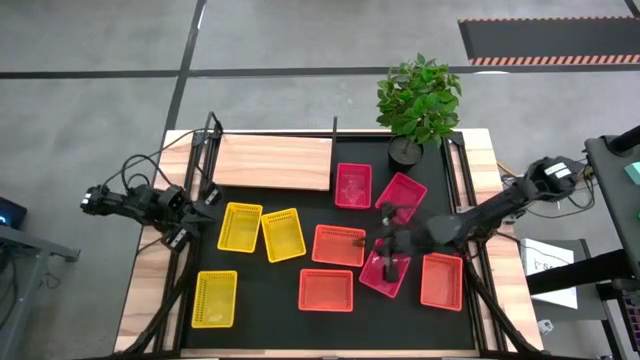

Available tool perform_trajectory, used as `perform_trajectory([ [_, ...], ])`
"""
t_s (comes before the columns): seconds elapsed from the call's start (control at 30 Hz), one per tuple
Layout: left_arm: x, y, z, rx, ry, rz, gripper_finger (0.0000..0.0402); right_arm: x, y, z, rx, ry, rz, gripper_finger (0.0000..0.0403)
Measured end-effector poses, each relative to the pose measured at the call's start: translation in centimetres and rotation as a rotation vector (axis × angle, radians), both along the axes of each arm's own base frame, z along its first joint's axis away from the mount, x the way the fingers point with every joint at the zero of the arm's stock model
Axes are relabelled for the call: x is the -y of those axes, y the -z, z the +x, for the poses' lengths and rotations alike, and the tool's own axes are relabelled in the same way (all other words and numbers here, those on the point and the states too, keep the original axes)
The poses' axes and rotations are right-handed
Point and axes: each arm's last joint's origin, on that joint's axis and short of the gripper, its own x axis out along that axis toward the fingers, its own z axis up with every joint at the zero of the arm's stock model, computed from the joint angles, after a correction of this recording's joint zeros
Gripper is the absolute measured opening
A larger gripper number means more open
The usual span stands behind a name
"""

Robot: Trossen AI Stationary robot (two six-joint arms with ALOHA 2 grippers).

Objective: Stack baskets on shelf by color
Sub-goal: Put the top left orange bin on the shelf

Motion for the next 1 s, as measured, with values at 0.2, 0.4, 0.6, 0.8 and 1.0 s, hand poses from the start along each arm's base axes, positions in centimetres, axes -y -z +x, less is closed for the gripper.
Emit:
perform_trajectory([
  [0.2,0.1,0.3,0.6,-0.04,0.0,0.015,0.0002,-1.4,-1.9,3.3,-0.271,0.009,-0.025,0.0009],
  [0.4,0.2,0.4,1.0,-0.053,-0.045,0.054,0.0002,-2.1,-2.8,5.0,-0.586,0.015,-0.148,0.0009],
  [0.6,0.0,0.1,1.0,-0.011,-0.118,0.053,0.0002,-1.8,-2.3,5.6,-0.927,-0.093,-0.286,0.0009],
  [0.8,-0.1,-0.7,0.7,0.079,-0.165,0.079,0.0002,-1.2,-0.9,6.2,-1.127,-0.242,-0.523,0.0017],
  [1.0,-0.3,-1.2,0.2,0.141,-0.174,0.052,0.0002,-0.9,1.8,7.0,-1.235,-0.327,-0.707,0.0078],
])
